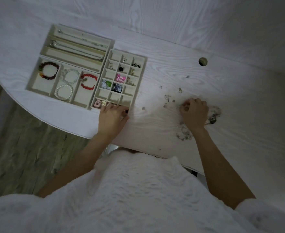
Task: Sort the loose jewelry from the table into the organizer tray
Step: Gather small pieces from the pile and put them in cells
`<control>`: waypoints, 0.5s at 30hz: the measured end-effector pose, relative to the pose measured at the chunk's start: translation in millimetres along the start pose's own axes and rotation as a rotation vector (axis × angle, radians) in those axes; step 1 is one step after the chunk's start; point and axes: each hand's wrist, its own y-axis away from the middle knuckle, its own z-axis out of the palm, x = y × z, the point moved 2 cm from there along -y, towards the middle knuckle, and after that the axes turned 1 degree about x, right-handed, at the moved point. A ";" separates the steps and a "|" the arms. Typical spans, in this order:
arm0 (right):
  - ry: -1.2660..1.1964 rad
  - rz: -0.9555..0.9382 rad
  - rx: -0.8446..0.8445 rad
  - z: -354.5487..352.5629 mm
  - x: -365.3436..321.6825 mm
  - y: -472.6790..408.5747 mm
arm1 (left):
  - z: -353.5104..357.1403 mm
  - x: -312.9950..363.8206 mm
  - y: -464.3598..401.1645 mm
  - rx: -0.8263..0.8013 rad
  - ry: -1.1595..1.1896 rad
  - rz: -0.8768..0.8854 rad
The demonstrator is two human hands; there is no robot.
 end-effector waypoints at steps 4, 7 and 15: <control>-0.352 -0.083 0.016 -9.6 -0.3 8.1 | 3.3 2.1 3.2 0.028 -0.047 -0.012; -0.621 -0.168 -0.010 -28.2 -4.6 19.8 | 3.8 7.7 6.4 0.119 -0.045 -0.009; -0.624 -0.394 -0.270 -41.9 -20.3 34.5 | 4.6 88.7 -1.6 -0.210 0.693 -0.007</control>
